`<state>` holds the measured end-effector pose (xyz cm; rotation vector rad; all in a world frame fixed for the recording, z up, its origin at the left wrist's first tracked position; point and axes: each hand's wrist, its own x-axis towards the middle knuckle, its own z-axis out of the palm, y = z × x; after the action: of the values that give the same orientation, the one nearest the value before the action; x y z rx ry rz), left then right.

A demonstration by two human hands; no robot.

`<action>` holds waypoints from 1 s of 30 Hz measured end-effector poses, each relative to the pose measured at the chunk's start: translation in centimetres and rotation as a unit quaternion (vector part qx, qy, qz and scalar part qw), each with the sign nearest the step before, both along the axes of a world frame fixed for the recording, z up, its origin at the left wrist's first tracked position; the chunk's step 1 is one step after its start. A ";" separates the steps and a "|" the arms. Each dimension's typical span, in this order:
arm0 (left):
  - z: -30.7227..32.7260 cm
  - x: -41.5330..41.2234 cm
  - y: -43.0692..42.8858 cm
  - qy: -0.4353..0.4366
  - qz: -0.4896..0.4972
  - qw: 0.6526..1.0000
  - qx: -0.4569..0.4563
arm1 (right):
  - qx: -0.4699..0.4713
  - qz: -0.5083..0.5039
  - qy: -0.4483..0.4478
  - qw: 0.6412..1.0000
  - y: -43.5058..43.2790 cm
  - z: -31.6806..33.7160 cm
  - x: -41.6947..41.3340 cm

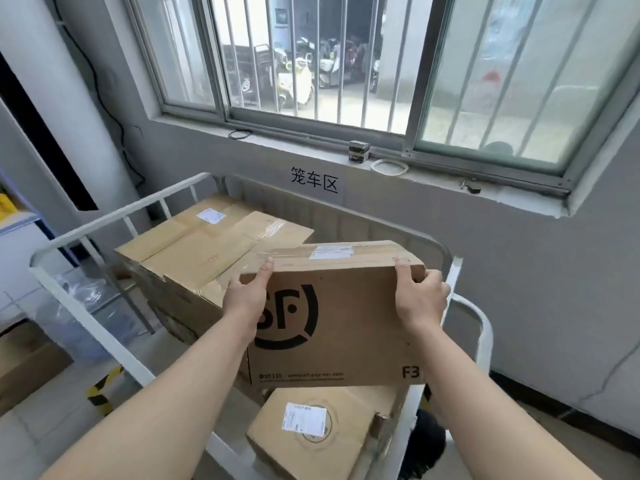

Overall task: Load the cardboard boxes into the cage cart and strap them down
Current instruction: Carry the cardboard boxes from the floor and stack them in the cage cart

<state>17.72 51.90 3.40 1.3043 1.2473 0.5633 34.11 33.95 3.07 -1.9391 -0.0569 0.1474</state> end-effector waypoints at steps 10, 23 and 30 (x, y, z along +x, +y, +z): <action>-4.6 2.3 10.2 0.053 -0.191 0.978 -0.064 | -0.029 -0.155 0.053 0.986 5.4 -4.7 -3.3; -11.7 10.3 13.0 0.091 -0.295 0.949 -0.063 | -0.018 -0.173 0.149 0.974 6.1 -12.0 1.0; -16.1 16.7 14.5 0.106 -0.322 0.940 -0.050 | 0.001 -0.164 0.209 0.964 7.1 -17.5 6.5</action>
<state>34.46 66.35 -12.70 1.6086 0.9203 -0.1105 40.64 41.06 -14.48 -1.8496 0.5421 0.3304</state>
